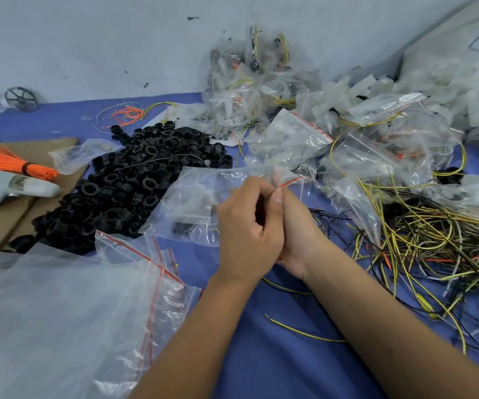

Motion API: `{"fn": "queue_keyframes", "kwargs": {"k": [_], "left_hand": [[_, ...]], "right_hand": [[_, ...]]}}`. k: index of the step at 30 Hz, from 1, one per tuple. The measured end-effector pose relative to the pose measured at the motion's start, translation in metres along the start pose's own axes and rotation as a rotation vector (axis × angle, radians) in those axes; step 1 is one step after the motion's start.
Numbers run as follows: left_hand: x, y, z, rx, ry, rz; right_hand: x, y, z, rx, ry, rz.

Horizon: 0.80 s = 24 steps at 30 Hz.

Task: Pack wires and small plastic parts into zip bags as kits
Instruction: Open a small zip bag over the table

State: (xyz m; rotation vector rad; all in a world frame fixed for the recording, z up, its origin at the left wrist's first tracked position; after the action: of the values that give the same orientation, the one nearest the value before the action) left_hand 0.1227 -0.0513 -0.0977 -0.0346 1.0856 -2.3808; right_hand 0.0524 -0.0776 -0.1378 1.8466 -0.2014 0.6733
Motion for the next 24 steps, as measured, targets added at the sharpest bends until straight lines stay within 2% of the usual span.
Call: {"fn": "queue_keyframes", "kwargs": {"k": [5, 9, 13, 15, 19, 24], "left_hand": [[0.007, 0.007, -0.001, -0.066, 0.066, -0.032], [0.001, 0.000, 0.002, -0.006, 0.018, 0.025], [-0.014, 0.008, 0.007, -0.107, -0.127, 0.164], [-0.018, 0.011, 0.007, -0.158, -0.154, 0.254], [-0.009, 0.016, 0.005, -0.228, -0.037, 0.361], [-0.012, 0.029, 0.003, -0.400, -0.032, 0.472]], "right_hand": [[-0.014, 0.007, 0.004, -0.079, -0.090, -0.104], [-0.012, 0.013, 0.007, -0.078, 0.031, -0.022], [-0.012, 0.011, 0.004, 0.081, 0.175, 0.020], [-0.009, 0.011, 0.003, 0.123, 0.236, -0.036], [-0.002, 0.012, 0.003, 0.115, 0.316, -0.196], [-0.005, 0.006, 0.008, 0.075, 0.306, -0.270]]}}
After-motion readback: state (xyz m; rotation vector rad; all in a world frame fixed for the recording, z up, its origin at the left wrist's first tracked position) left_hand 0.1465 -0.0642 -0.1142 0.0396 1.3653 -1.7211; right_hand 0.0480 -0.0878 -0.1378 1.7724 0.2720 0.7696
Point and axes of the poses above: each hand's wrist, its own z-axis towards the middle knuckle, its own x-axis out of the palm, y = z × x, the point moved 6 cm from there along z, towards the middle knuckle, and after that the axes turned 3 degrees about -x, right-handed, at the moved point
